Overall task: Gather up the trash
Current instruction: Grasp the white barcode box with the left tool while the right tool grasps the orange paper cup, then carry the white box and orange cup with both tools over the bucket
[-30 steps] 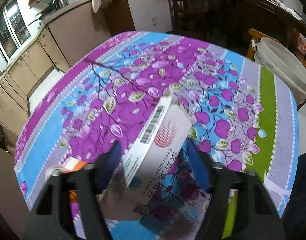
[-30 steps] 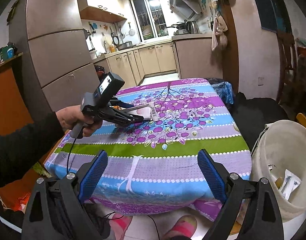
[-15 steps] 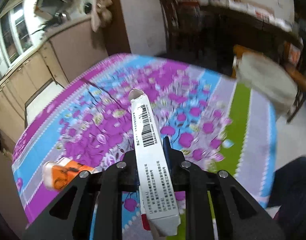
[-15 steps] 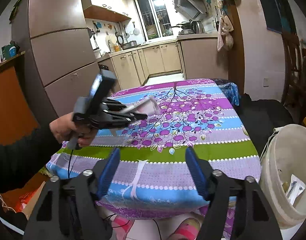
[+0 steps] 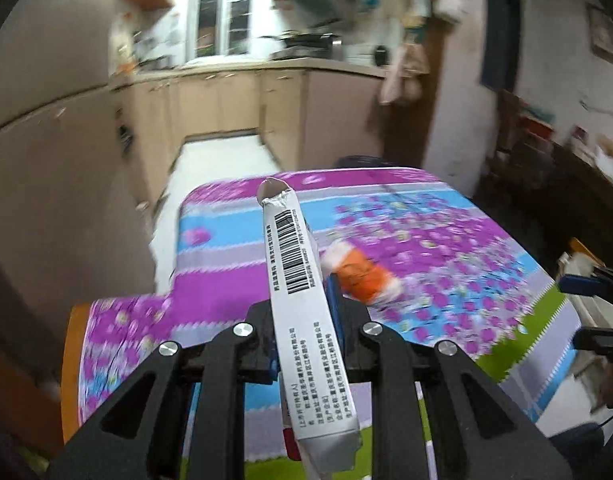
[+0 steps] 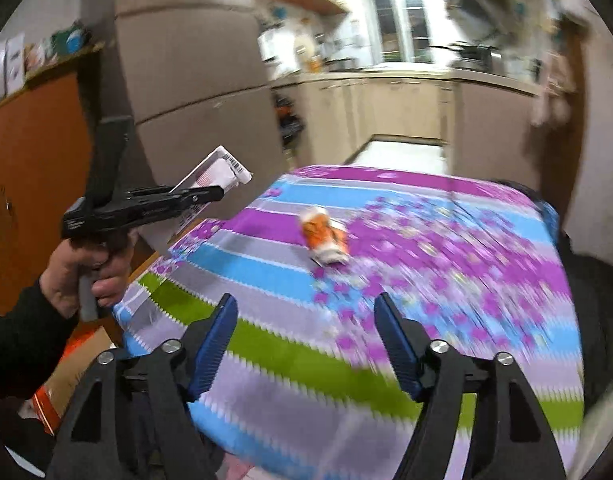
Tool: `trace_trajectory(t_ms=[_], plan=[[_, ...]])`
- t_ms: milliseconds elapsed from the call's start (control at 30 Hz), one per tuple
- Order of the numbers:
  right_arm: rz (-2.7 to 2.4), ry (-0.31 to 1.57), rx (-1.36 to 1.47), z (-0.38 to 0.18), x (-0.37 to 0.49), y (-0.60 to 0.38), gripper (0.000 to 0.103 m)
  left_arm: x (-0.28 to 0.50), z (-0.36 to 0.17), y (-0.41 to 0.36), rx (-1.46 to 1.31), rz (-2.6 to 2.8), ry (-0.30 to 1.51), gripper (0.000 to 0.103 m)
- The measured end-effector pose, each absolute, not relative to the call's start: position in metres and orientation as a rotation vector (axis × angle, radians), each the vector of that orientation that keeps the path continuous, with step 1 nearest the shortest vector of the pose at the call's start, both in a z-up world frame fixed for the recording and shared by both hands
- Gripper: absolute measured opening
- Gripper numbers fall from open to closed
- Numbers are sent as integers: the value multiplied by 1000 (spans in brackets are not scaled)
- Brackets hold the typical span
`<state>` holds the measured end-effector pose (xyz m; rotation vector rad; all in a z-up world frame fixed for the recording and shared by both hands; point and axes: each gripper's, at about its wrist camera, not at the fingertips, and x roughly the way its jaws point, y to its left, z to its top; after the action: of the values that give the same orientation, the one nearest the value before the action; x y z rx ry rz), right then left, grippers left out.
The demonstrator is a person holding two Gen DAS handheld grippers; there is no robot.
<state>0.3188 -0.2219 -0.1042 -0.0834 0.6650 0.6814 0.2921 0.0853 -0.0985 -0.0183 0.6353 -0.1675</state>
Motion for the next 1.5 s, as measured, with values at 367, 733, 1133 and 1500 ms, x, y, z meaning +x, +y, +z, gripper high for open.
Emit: trace_trajectory(t_ms=[367,733,1133,1500], plan=[[715,845,-237,-150,457,-105,77,305,-118,108,-98,-92,660,18],[604,945,-251,-184,496,-97,41,316,-141,103,-114,-103,697,18],[452,753,-33,-153,440,-147,32,310,-137,96,-128,-72,658,18],[251,468,12,-71,303,-218,32,274,-84,23,-94,-174,534,18]])
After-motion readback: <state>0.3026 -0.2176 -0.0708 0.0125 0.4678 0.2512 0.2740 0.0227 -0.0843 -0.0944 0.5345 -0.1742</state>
